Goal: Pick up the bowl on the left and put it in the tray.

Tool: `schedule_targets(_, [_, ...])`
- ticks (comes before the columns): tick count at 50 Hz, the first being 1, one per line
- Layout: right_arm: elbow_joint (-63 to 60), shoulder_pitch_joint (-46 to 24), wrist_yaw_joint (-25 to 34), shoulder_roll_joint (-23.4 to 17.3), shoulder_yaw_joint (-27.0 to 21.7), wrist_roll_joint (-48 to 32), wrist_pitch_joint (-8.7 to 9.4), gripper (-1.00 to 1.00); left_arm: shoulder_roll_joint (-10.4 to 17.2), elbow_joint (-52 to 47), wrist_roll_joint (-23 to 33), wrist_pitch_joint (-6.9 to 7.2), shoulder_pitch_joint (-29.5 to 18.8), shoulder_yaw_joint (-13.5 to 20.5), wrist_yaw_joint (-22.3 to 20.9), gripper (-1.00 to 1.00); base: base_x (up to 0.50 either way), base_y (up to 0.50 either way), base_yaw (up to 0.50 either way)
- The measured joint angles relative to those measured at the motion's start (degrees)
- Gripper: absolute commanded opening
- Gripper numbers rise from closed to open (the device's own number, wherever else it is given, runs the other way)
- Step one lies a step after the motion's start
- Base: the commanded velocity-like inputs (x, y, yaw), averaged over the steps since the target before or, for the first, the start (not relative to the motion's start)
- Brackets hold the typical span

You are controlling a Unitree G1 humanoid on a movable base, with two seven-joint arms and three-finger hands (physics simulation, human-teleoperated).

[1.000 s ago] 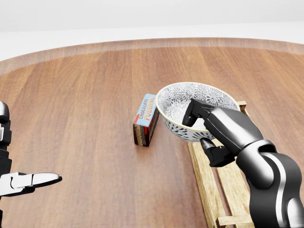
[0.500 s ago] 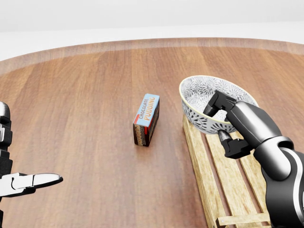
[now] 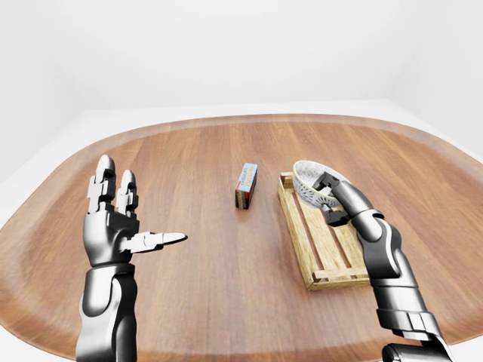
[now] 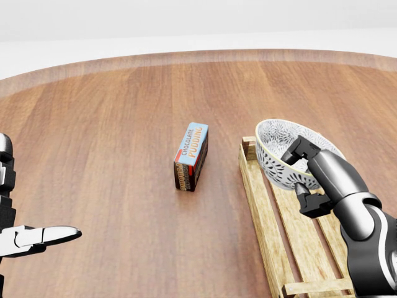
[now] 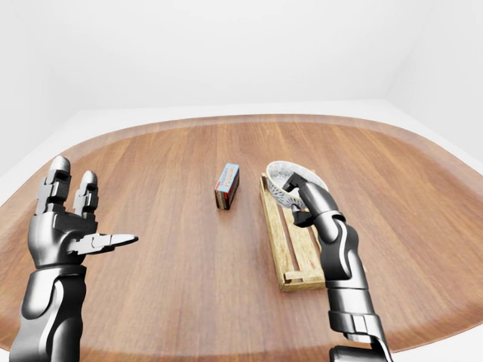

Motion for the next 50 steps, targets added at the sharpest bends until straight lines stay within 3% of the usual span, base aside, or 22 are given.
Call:
schedule_targets(16, [8.4, 0.7, -5.1, -0.4, 0.8, 0.5, 0.0, -1.0, 0.1, 0.1, -0.3, 0.0, -0.2, 0.1, 0.2, 1.0, 0.0, 0.0, 0.0])
schedule_targets(50, [13.9, 0.8, -10.9, 0.1, 2.3, -5.5, 0.0, -1.0, 0.0, 1.4, 0.5, 0.0, -0.3, -0.6, 0.0, 1.0, 0.0, 0.0, 0.0])
